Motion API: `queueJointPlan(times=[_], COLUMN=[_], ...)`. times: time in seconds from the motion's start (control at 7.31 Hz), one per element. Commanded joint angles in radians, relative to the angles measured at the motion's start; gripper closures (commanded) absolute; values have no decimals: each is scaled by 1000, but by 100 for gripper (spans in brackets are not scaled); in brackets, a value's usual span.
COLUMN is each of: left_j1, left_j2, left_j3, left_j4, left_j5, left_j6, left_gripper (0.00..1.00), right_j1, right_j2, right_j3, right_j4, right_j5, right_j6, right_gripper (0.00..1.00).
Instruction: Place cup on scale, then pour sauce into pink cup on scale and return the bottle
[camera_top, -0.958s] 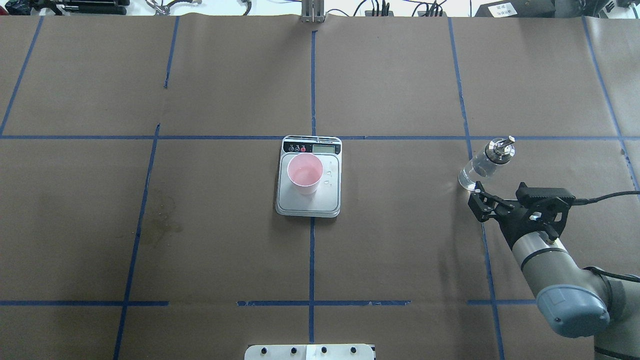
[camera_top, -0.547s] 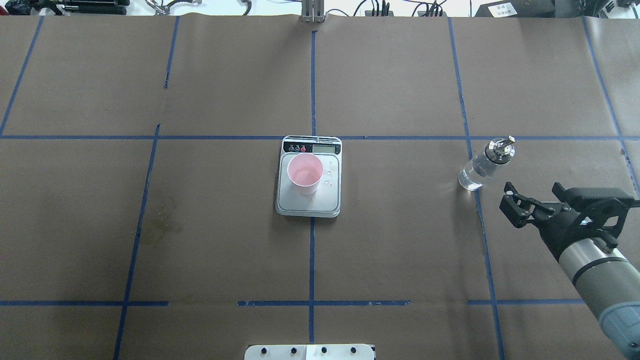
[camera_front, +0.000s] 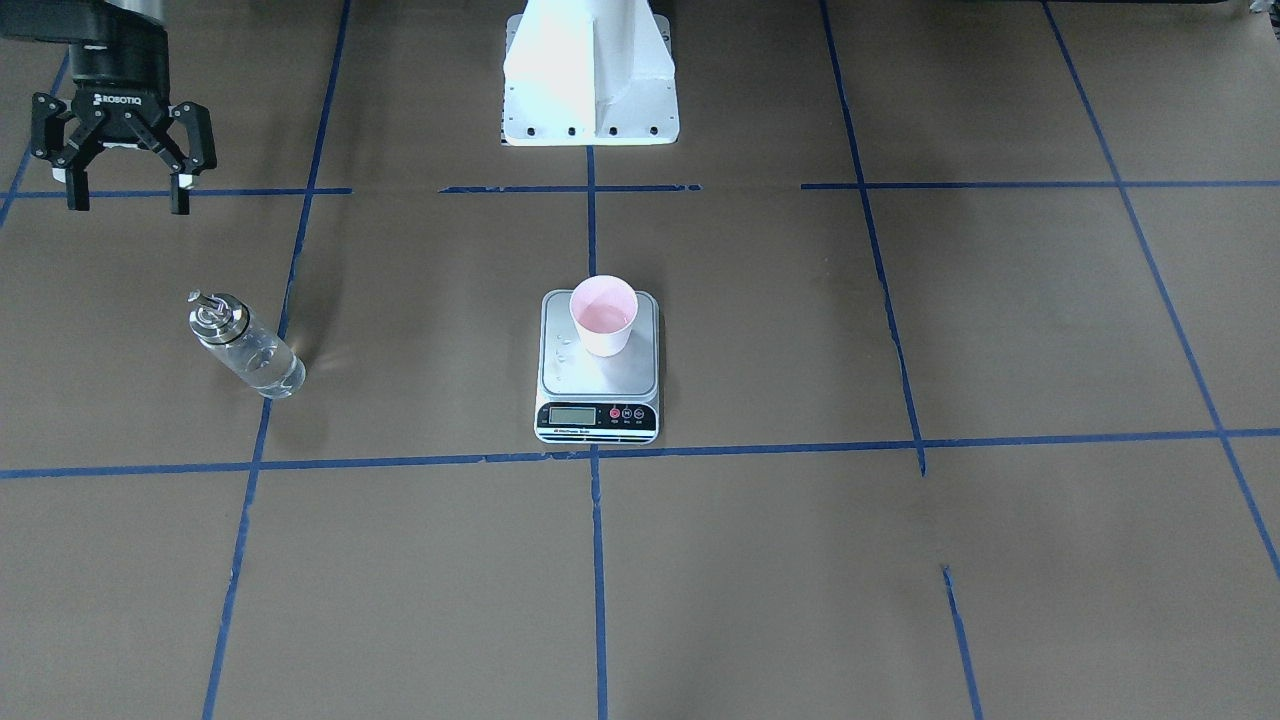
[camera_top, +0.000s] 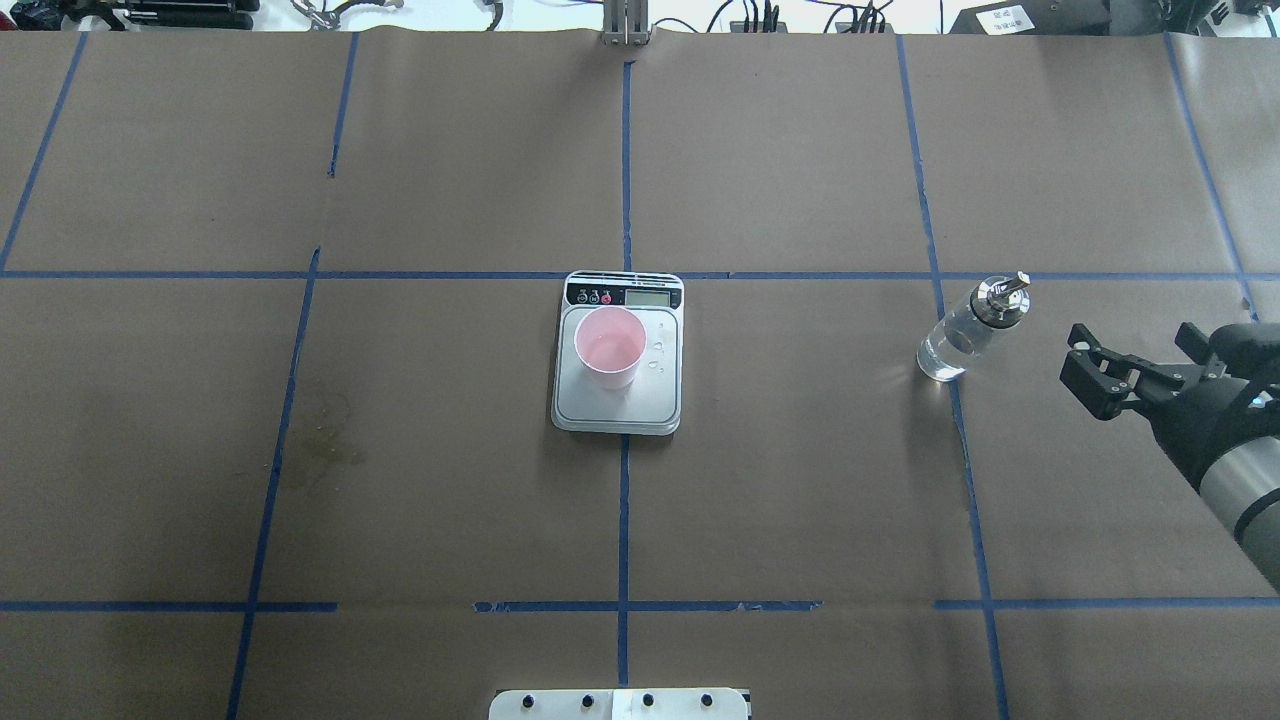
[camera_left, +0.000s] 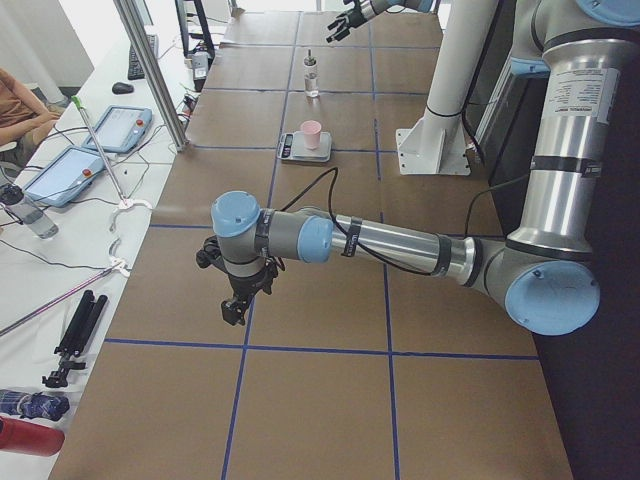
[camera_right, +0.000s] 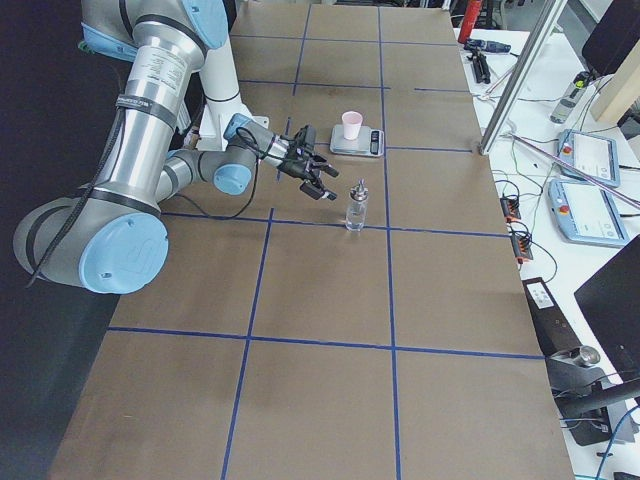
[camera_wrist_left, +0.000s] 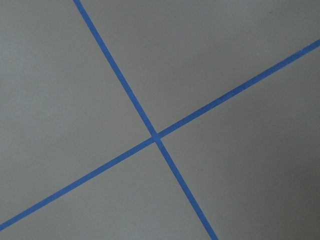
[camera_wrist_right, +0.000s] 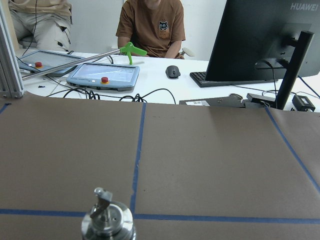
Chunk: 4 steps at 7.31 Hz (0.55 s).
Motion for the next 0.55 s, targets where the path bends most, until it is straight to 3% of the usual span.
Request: queueJointPlan(times=[0.0,0.14,0.27,0.41], left_j1=[0,0,0,0], left_j2=[0,0,0,0], left_j3=[-10,-15,-26,-47], left_j4=[0,2,5,30], left_j5=[-1,-1,-1,-1], left_j6=[-1,-1,-1,-1], left_gripper=[0,0,0,0], right_j1=[220,397,624,855], right_j2=[15,47,58,95], right_j3=[27,27,9,-68], right_j4=[-12,-12,-12,-17], right_j5=[233,439,741,991], right_j6=[-157,-285,-454,-644], right_gripper=[0,0,0,0])
